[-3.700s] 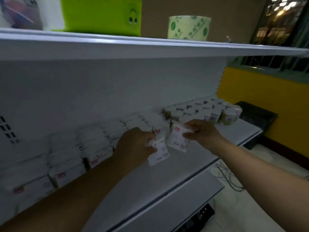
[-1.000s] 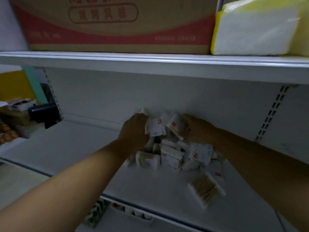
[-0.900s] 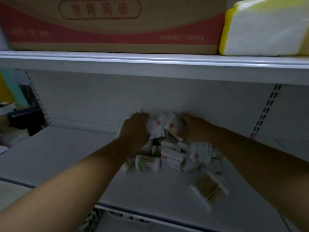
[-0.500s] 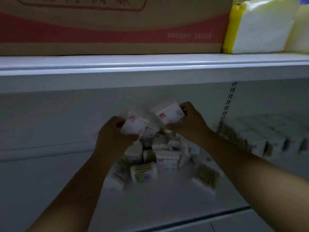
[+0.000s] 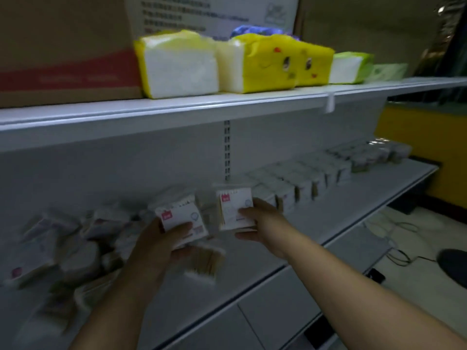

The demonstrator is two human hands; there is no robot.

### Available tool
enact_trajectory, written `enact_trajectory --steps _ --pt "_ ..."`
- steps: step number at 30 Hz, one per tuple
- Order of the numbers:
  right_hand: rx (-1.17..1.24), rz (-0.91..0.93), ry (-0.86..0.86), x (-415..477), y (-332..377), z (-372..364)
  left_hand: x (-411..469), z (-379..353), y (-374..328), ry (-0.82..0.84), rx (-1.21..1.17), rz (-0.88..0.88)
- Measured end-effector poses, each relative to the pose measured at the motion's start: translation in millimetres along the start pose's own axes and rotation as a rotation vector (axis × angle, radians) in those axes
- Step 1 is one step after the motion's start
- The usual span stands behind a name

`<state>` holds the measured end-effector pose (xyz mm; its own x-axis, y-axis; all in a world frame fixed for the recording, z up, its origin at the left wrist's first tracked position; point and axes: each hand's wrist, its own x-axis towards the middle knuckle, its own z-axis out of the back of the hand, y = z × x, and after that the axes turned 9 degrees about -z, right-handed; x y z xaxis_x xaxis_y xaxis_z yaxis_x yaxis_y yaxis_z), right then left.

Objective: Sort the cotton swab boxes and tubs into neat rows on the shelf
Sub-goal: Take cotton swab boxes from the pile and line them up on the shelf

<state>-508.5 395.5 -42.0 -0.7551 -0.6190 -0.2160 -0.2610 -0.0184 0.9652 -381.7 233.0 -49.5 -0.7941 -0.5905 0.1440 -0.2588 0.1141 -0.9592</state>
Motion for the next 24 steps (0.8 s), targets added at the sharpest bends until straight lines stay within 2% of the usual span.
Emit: enact_trajectory --steps 5,8,11,16,21,24 --pt "-0.2 0.03 -0.085 -31 10 99 -13 -97 34 0.057 -0.054 0.114" --pt "-0.277 0.04 -0.111 -41 8 157 -23 -140 61 0.108 0.084 0.085" --pt "-0.289 0.044 -0.154 -38 -2 192 -25 -164 86 0.035 0.266 0.046" --pt "-0.478 0.037 -0.313 -10 -21 228 -19 -175 104 -0.067 0.449 0.007" --pt "-0.676 0.113 -0.285 36 -20 231 2 -178 113 -0.216 0.777 -0.049" --pt "-0.852 0.142 -0.285 62 -21 226 23 -178 127 -0.217 0.826 -0.06"
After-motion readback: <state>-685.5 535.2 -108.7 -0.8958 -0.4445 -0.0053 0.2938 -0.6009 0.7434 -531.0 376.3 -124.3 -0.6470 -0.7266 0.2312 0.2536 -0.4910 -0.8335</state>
